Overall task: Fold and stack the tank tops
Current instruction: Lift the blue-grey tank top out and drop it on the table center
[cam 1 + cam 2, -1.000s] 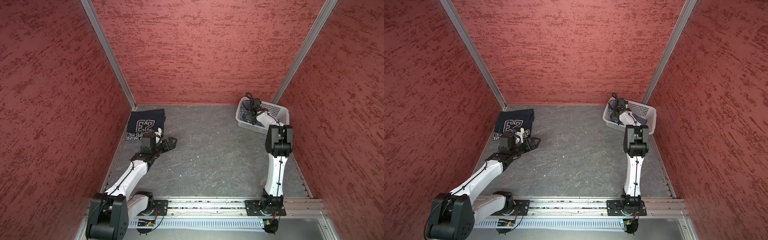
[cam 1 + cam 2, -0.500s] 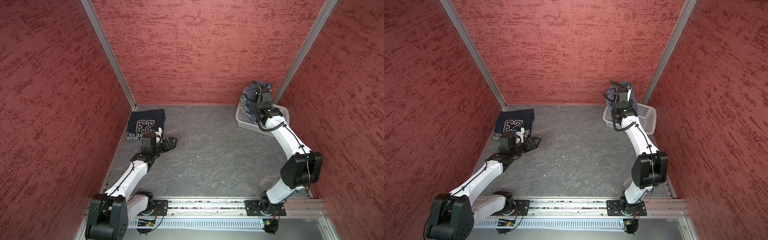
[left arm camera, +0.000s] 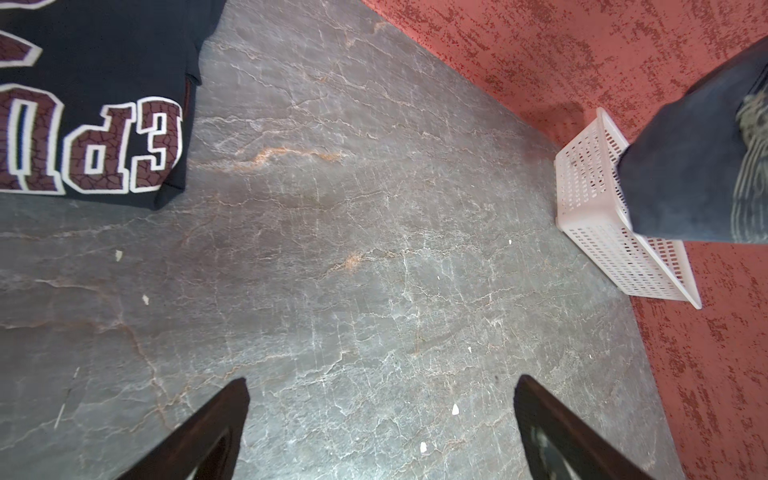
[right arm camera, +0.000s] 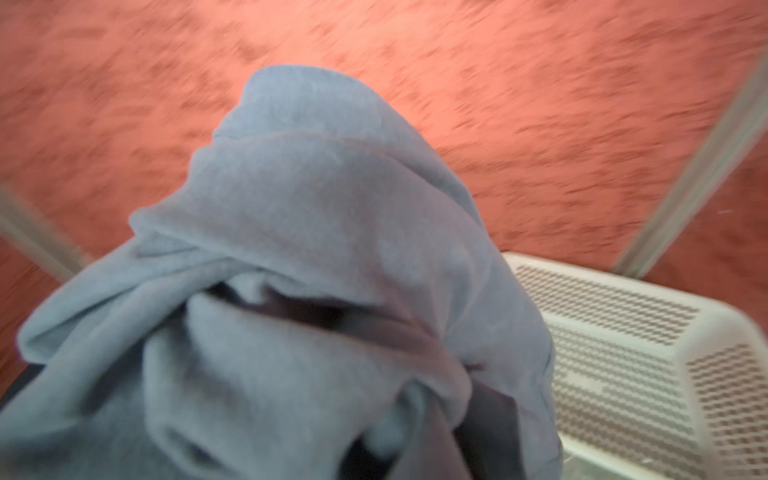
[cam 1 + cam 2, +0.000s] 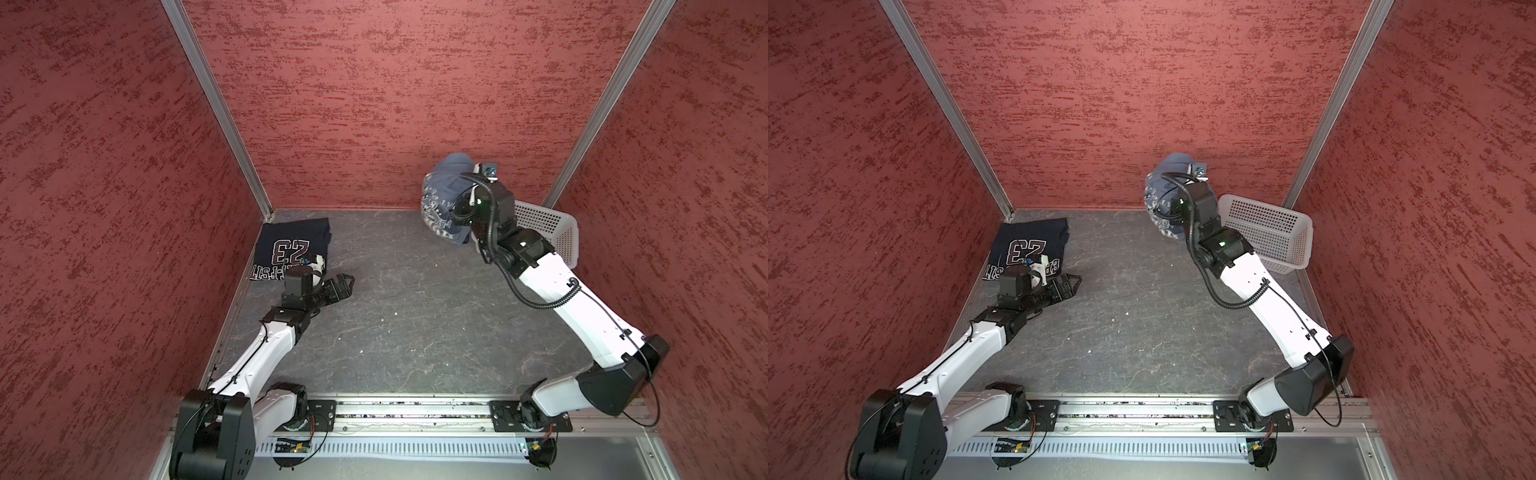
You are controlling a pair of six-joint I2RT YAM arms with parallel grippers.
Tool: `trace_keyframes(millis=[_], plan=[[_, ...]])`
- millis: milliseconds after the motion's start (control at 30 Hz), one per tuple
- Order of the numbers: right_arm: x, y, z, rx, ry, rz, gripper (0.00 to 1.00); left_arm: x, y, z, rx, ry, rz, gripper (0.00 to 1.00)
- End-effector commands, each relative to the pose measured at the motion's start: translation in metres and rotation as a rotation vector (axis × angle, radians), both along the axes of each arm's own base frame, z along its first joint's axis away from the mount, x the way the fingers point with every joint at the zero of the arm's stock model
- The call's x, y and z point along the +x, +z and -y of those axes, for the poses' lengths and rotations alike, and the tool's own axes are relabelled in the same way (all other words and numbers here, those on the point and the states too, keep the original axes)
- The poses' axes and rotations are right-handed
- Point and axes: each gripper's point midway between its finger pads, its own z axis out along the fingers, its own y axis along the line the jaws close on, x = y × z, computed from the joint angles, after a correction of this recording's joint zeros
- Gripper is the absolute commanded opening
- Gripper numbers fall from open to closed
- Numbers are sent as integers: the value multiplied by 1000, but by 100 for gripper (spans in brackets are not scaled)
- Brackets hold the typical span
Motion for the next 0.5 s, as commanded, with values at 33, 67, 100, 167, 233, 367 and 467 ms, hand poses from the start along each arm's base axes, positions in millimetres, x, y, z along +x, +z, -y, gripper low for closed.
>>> trace_keyframes(millis=[33, 67, 100, 167, 233, 367, 467], plan=[[-10, -61, -42, 23, 128, -147, 3, 2, 1, -2, 27, 4, 19, 100], [-11, -83, -50, 35, 157, -194, 5, 2, -1, -2, 28, 4, 16, 100], [-14, -104, -58, 48, 188, -239, 8, 3, -2, -2, 29, 4, 13, 100], [-21, -142, -67, 70, 227, -325, 30, 3, -5, -2, 32, 3, 5, 100], [-28, -178, -61, 66, 189, -411, 66, 4, -8, -1, 33, -4, -2, 100], [-49, -226, -35, 39, 113, -520, 85, 5, -15, 16, 24, -76, -34, 99], [-65, -235, -26, 68, 129, -541, 89, 3, -26, 48, 60, -185, -98, 98]])
